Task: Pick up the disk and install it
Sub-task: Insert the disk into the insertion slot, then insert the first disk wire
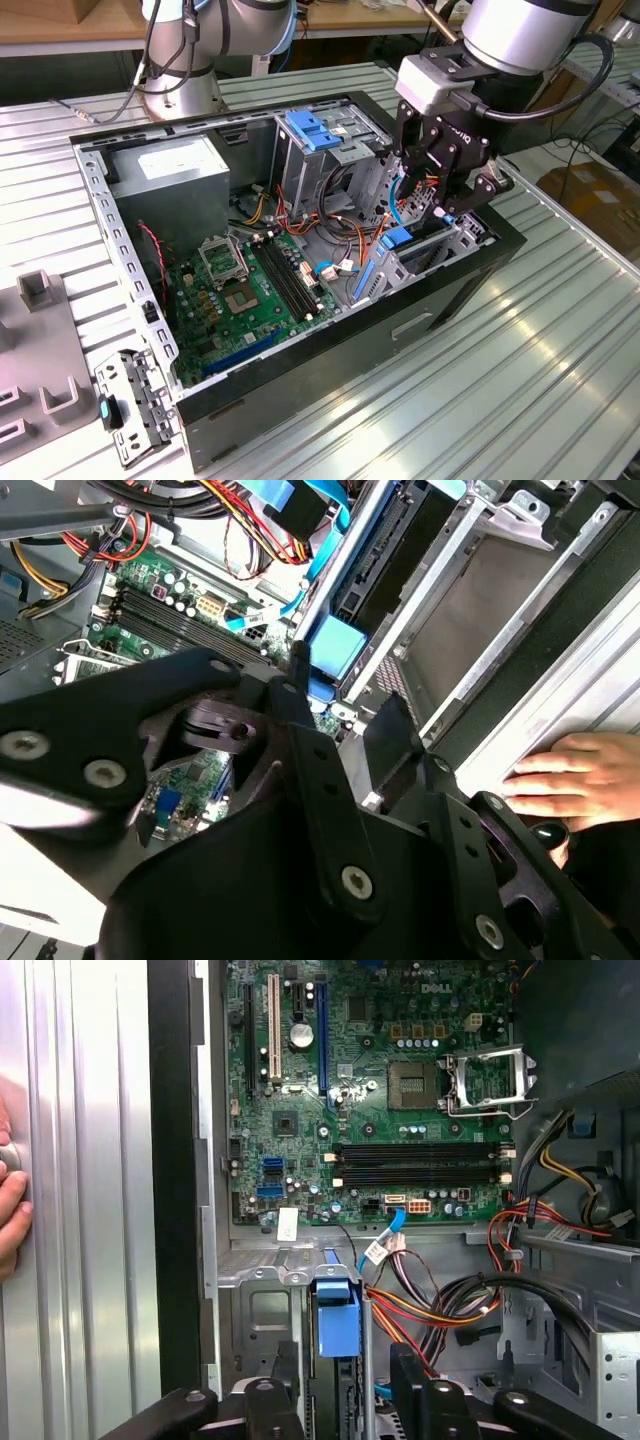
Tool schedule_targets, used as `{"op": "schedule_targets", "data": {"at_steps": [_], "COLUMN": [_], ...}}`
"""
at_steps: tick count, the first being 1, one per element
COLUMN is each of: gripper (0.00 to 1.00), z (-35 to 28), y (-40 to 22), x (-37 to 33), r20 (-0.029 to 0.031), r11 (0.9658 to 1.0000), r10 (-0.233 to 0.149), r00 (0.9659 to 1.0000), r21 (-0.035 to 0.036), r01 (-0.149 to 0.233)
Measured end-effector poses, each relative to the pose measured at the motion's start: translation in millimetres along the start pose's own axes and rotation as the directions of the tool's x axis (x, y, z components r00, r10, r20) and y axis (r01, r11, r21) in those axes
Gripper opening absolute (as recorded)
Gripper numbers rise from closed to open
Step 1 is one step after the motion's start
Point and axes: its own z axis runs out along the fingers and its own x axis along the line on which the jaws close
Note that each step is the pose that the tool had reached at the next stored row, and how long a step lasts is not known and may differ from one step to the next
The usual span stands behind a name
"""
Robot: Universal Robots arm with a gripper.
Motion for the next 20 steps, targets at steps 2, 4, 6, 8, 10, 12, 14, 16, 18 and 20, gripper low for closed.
{"op": "schedule_targets", "data": {"at_steps": [2, 4, 6, 8, 10, 12, 14, 16, 18, 20], "gripper": [0.36, 0.3, 0.12, 0.11, 0.11, 0.11, 0.11, 0.11, 0.11, 0.11], "z": [0.1, 0.1, 0.2, 0.3, 0.3, 0.6, 1.0, 1.0, 1.1, 1.1], "y": [0.0, 0.0, 0.0, 0.0, 0.0, 0.0, 0.0, 0.0, 0.0, 0.0], "x": [0.0, 0.0, 0.0, 0.0, 0.0, 0.0, 0.0, 0.0, 0.0, 0.0], "r20": [0.0, 0.0, 0.0, 0.0, 0.0, 0.0, 0.0001, 0.0, 0.0, 0.0], "r11": [1.0, 1.0, 1.0, 1.0, 1.0, 1.0, 1.0, 1.0, 1.0, 1.0], "r10": [0.0, 0.0, 0.0, 0.0, 0.0, 0.0, 0.0, 0.0, 0.0, 0.0], "r00": [1.0, 1.0, 1.0, 1.0, 1.0, 1.0, 1.0, 1.0, 1.0, 1.0], "r21": [0.0, 0.0, 0.0, 0.0, 0.0, 0.0, 0.0, 0.0, 0.0, 0.0], "r01": [0.0, 0.0, 0.0, 0.0, 0.0, 0.0, 0.0, 0.0, 0.0, 0.0]}}
